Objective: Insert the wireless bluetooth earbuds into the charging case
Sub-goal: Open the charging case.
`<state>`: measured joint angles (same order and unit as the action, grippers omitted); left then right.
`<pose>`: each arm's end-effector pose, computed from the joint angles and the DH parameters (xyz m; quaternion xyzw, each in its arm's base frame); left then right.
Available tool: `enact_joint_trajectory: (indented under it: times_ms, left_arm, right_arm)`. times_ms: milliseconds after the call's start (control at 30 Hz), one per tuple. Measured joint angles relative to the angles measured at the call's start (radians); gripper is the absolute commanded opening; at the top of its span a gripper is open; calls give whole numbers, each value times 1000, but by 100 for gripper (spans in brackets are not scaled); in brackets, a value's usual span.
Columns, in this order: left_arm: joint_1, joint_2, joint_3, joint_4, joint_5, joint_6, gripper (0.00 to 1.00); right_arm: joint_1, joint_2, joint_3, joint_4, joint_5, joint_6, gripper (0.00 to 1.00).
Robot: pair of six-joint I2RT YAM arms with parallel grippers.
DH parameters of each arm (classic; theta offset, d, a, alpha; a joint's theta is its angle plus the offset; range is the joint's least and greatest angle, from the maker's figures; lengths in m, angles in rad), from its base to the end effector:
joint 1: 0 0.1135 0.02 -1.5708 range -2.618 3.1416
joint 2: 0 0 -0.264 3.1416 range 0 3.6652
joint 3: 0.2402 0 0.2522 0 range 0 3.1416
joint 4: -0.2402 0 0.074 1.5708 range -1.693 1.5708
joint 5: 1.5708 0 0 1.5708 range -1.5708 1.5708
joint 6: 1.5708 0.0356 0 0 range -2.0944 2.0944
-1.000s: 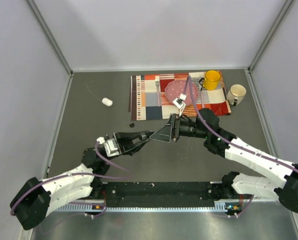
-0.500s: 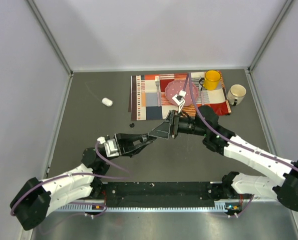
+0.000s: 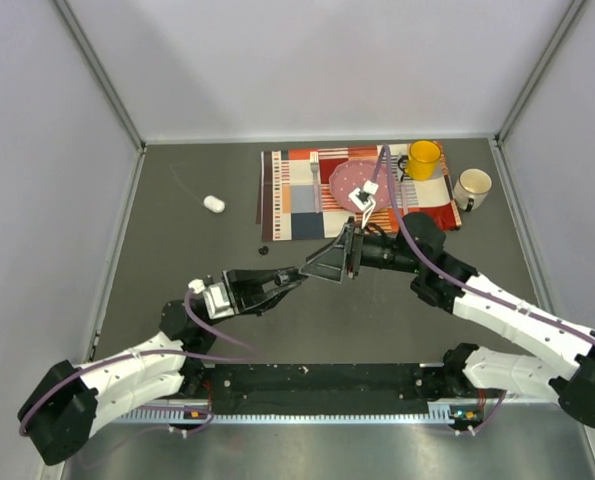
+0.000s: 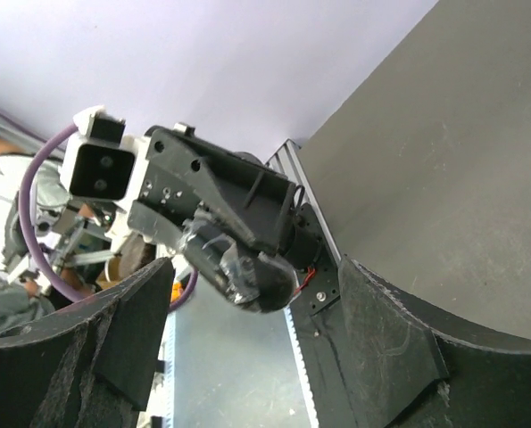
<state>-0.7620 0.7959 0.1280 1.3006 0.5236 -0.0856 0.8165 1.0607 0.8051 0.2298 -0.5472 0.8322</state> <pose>0.0957 -0.1160 0.2595 0.3627 0.3353 -0.4610 0.7373 0.1561 0.1931 0.3373 -0.1832 0.6910 0.6247 0.3142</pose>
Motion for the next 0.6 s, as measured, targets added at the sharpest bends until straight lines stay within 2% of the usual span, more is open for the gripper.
enact_joint_trajectory:
  times_ms: [333,600]
  left_arm:
    - [0,0,0,0,-38,2,0]
    - [4,19,3,-1,-17,2,0]
  right_arm:
    - [41,-21,0,-121,36,-98,75]
    - [46,10,1,-129,47,-100,75]
